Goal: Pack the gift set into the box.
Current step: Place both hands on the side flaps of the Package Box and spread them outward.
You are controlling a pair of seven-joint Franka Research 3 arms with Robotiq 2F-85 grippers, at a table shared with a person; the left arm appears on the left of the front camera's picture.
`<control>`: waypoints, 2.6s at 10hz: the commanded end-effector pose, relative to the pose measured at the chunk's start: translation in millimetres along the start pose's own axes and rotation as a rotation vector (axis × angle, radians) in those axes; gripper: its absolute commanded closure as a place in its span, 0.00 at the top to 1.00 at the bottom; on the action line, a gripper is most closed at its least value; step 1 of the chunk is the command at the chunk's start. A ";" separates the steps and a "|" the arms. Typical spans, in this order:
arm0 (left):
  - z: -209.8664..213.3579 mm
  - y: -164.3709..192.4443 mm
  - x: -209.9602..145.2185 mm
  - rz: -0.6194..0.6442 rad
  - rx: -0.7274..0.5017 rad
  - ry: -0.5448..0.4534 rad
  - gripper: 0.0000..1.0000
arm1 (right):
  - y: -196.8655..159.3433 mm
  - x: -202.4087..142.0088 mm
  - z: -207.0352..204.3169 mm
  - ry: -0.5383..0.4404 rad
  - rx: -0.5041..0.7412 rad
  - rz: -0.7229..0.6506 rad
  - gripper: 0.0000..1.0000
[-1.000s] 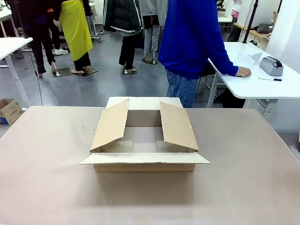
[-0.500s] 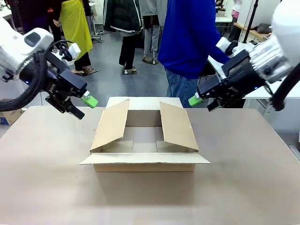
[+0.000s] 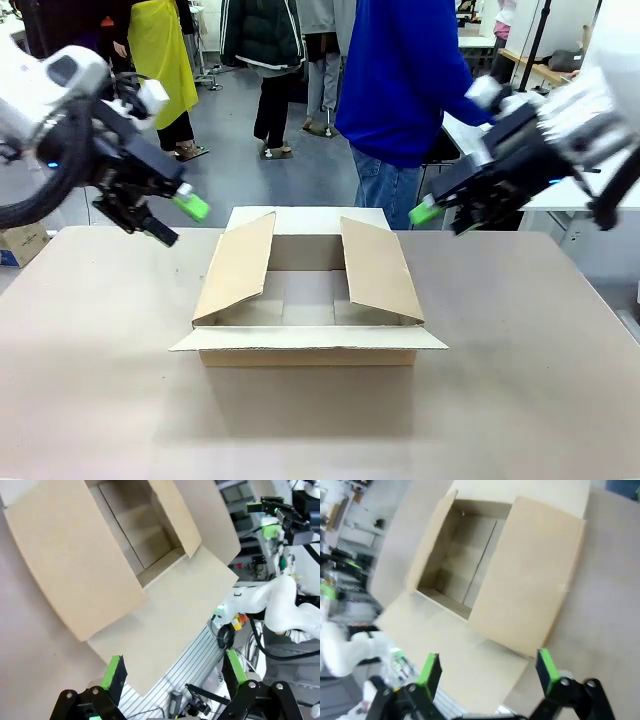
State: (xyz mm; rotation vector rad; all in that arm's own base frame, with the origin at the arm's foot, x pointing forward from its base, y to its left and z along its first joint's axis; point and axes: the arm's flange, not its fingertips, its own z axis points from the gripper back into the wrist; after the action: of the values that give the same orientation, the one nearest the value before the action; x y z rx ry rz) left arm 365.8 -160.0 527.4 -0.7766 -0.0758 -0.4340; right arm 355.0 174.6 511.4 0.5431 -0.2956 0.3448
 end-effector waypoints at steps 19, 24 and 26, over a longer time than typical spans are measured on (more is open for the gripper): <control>-66.2 -2.1 100.1 0.383 0.339 0.159 1.00 | 20.3 2.6 -52.7 -0.170 -0.225 -0.169 1.00; -67.9 2.9 98.3 0.373 0.329 0.152 1.00 | 20.8 -0.9 -44.6 -0.180 -0.188 -0.151 1.00; -112.0 -8.7 134.5 0.402 0.540 0.162 1.00 | 20.8 -0.9 -44.6 -0.180 -0.188 -0.151 1.00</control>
State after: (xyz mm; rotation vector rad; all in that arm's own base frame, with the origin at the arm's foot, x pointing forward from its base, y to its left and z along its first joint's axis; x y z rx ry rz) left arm 455.6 -262.0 488.2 -0.3346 0.1224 -0.1308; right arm 355.7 214.1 483.3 0.4051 -0.4450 0.1215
